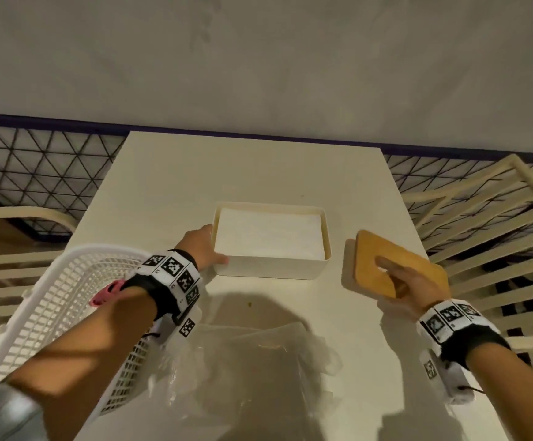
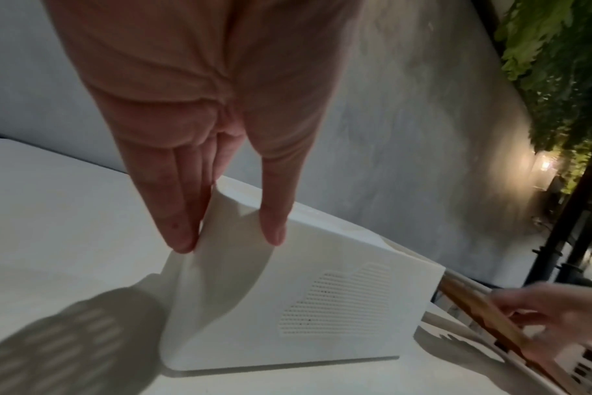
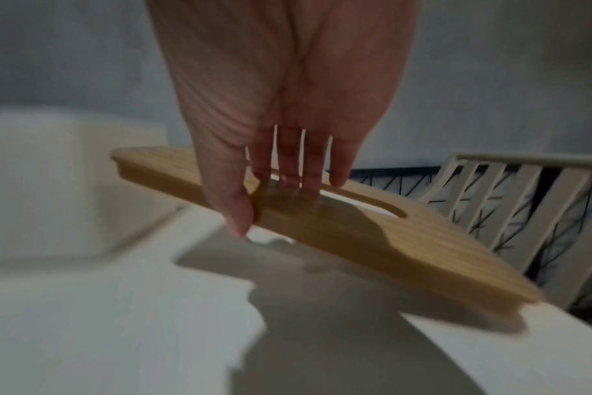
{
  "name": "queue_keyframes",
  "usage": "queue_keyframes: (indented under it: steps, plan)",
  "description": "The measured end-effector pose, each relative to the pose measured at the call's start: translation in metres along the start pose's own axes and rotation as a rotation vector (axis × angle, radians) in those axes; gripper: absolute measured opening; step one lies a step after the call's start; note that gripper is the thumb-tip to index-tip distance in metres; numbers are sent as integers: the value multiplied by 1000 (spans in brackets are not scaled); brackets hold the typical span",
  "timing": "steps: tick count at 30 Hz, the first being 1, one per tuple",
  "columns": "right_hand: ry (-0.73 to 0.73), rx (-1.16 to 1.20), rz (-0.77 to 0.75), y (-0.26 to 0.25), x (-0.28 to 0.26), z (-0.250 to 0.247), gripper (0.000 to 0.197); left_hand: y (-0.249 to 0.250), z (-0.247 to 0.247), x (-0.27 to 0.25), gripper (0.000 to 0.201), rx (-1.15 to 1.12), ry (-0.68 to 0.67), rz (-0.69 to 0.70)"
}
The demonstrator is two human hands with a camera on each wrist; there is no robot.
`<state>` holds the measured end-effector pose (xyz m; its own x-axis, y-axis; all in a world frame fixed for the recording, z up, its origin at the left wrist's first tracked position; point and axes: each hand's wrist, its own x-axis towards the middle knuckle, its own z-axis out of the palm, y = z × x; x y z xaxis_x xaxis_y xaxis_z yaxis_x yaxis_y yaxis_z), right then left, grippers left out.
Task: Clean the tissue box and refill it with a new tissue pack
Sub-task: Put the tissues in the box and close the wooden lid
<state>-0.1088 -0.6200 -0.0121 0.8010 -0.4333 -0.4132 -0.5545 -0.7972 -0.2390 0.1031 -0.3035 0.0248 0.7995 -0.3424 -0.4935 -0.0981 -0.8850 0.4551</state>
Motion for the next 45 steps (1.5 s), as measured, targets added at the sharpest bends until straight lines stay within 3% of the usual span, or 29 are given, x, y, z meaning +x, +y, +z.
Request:
queue_keyframes:
  steps: [2, 4, 9, 13, 17, 33, 36, 40, 42, 45]
  plan:
    - [125, 175, -34, -18, 2, -25, 72, 1, 0, -1, 78, -35, 8, -17]
    - [160, 243, -138, -49, 8, -47, 67, 2, -1, -2, 82, -61, 13, -26]
    - [-21, -31, -467, -144, 31, -56, 68, 3, 1, -5, 79, -97, 32, -40]
    - [-111, -241, -553, -198, 44, -40, 61, 5, 2, -8, 75, -107, 45, -29]
    - [-145, -303, -579, -220, 50, -27, 63, 2, 1, -7, 81, -122, 47, -29]
    - [-153, -350, -617, -232, 46, -10, 63, -4, 3, -7, 72, -199, 46, 9]
    - [-45, -296, -632, -218, 43, -12, 61, 2, -3, -11, 76, -153, 16, 28]
    - [179, 40, -408, -166, 52, -22, 55, 19, -9, -12, 71, -52, 109, 123]
    - [150, 25, -291, -141, 59, -23, 55, 29, -5, -5, 74, 22, 143, 176]
    - [74, -18, -283, -126, 68, -15, 52, 37, 3, 17, 77, 135, 125, 146]
